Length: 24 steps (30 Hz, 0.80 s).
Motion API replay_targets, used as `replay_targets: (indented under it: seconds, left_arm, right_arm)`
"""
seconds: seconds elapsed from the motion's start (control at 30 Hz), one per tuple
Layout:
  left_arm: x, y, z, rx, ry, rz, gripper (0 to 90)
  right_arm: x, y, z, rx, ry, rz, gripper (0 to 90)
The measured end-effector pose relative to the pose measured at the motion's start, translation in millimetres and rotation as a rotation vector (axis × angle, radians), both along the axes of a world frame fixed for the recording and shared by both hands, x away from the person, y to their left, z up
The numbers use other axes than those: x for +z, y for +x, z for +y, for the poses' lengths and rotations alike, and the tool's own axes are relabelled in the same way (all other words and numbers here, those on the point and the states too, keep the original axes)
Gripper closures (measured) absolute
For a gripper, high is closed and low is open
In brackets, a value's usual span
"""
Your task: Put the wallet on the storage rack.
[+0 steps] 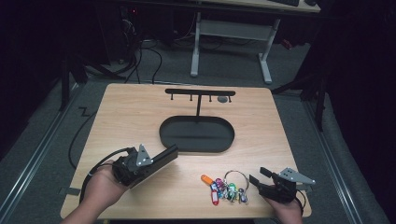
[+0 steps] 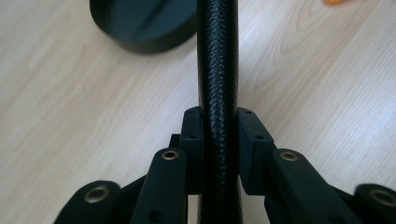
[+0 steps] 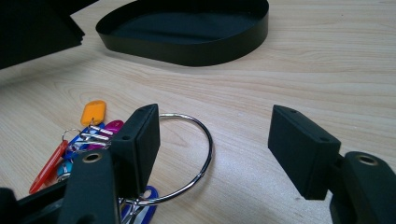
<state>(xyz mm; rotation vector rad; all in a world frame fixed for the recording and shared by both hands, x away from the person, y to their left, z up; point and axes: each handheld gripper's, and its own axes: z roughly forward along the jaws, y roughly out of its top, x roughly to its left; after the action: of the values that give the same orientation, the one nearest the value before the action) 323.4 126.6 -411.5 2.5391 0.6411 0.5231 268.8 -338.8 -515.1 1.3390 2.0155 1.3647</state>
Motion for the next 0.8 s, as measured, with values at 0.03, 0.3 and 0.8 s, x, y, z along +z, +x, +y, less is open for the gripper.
replay_targets:
  seconds: [0.03, 0.3, 0.8]
  left_arm:
    - [2.4, 0.6, -1.8, -0.011, 0.0, -0.021, 74.9]
    - [12.3, 18.2, -22.4, -0.061, 0.009, -0.112, 74.9]
    - [20.9, 59.8, -74.4, -0.221, 0.07, -0.241, 74.8]
  right_arm:
    - [-0.2, 0.1, 0.1, 0.0, 0.002, 0.002, 34.4]
    - [3.1, -4.1, 0.9, -0.025, -0.063, -0.045, 33.5]
    - [-0.6, -11.6, -4.2, -0.035, -0.112, -0.096, 32.5]
